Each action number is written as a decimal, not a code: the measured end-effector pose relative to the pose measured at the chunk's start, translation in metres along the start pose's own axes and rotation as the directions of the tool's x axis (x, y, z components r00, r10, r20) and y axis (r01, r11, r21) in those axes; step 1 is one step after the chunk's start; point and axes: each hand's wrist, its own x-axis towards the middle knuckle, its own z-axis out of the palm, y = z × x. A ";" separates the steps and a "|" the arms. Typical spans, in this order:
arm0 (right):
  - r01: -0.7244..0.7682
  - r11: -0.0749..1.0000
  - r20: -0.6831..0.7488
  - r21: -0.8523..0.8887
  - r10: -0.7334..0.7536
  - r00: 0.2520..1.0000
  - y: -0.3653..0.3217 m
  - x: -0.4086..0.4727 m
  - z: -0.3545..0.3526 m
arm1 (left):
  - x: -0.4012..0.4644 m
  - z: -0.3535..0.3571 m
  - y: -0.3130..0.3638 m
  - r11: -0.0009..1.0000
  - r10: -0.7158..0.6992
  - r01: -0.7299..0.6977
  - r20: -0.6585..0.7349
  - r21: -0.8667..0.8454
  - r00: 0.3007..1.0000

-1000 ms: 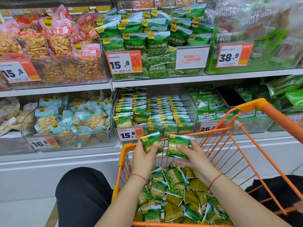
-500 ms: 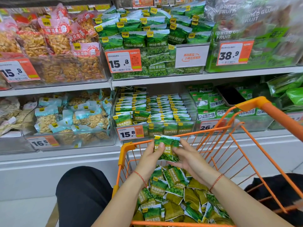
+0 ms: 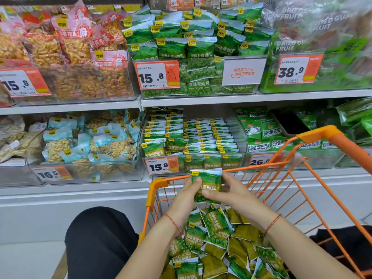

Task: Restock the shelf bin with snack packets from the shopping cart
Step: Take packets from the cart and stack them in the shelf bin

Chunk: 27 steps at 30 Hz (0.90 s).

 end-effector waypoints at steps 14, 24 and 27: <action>0.086 0.995 -0.194 -0.055 -0.095 0.976 -0.039 0.107 -0.035 | 0.138 -0.111 0.068 0.101 0.498 -0.135 0.068 0.986 0.865; 0.102 0.968 -0.102 -0.231 -0.128 0.986 -0.045 0.163 -0.034 | 0.179 -0.109 0.080 0.024 0.520 -0.013 -0.002 1.000 0.854; 0.136 0.959 -0.026 -0.247 -0.147 0.989 -0.045 0.180 -0.028 | 0.184 -0.113 0.081 -0.051 0.529 -0.040 0.061 0.998 0.847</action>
